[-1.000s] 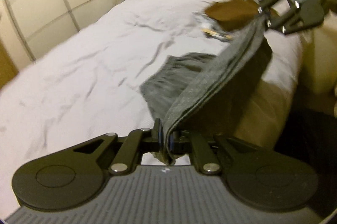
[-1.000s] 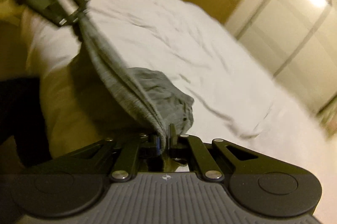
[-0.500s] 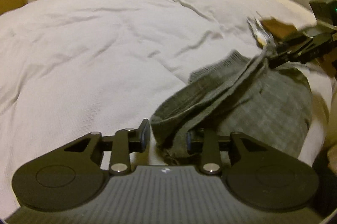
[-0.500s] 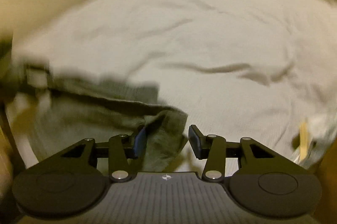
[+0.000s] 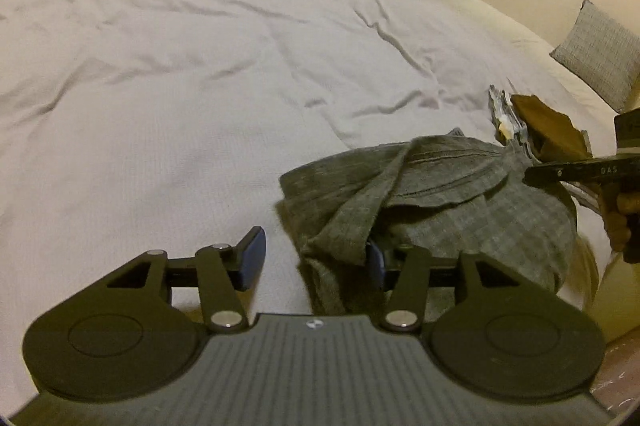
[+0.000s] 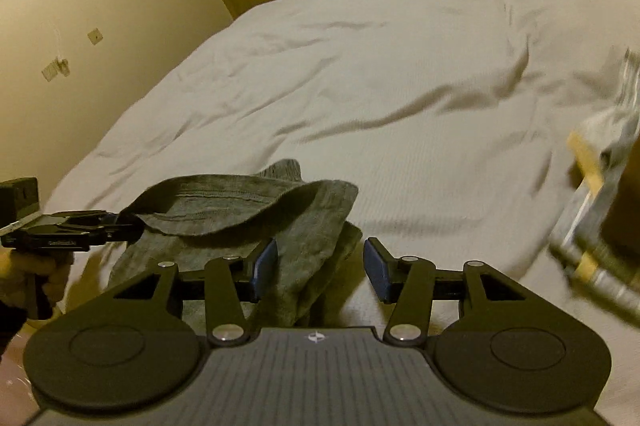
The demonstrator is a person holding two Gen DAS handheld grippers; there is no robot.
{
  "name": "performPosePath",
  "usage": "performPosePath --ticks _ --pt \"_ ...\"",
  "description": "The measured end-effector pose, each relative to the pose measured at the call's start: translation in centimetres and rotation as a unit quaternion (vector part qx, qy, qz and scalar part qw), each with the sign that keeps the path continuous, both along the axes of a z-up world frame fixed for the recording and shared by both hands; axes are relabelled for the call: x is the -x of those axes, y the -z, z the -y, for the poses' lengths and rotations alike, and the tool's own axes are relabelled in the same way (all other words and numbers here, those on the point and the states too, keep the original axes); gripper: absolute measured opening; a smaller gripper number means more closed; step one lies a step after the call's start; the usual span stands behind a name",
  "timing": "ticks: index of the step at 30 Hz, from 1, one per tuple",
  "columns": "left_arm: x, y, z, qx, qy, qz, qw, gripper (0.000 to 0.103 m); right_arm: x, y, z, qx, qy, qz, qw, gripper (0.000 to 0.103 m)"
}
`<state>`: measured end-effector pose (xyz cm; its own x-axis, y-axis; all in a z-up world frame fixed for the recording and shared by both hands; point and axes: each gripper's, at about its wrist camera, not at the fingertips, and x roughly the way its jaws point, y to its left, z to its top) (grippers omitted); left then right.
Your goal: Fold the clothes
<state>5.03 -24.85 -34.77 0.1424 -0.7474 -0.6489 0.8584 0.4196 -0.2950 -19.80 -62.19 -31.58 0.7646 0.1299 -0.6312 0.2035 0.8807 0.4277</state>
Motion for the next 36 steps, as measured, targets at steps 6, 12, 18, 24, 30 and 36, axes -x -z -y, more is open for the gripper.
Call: performPosePath --ticks 6,12,18,24,30,36 --pt "-2.6 0.5 1.4 0.025 -0.021 -0.046 0.9984 0.047 -1.2 2.2 1.6 -0.063 0.035 0.021 0.997 0.051" --pt "-5.2 -0.7 -2.0 0.074 -0.091 -0.071 0.9905 0.047 -0.6 2.9 2.4 -0.09 0.06 0.033 0.994 0.051" --pt "-3.2 0.7 -1.8 0.047 -0.036 -0.085 0.9946 0.052 -0.5 3.3 1.5 -0.098 0.053 0.035 0.993 0.051" --pt "-2.9 1.7 0.3 0.056 -0.027 -0.092 0.9939 0.002 -1.1 2.8 1.3 -0.102 0.077 0.048 0.991 0.008" --pt "-2.1 -1.7 -0.7 0.096 -0.037 -0.023 0.9944 0.002 -0.9 -1.8 -0.4 -0.01 0.052 0.083 0.995 0.006" --pt "-3.4 1.6 2.0 0.032 -0.061 -0.03 0.9972 0.007 -4.8 1.3 0.8 -0.007 0.065 0.027 0.997 0.011"
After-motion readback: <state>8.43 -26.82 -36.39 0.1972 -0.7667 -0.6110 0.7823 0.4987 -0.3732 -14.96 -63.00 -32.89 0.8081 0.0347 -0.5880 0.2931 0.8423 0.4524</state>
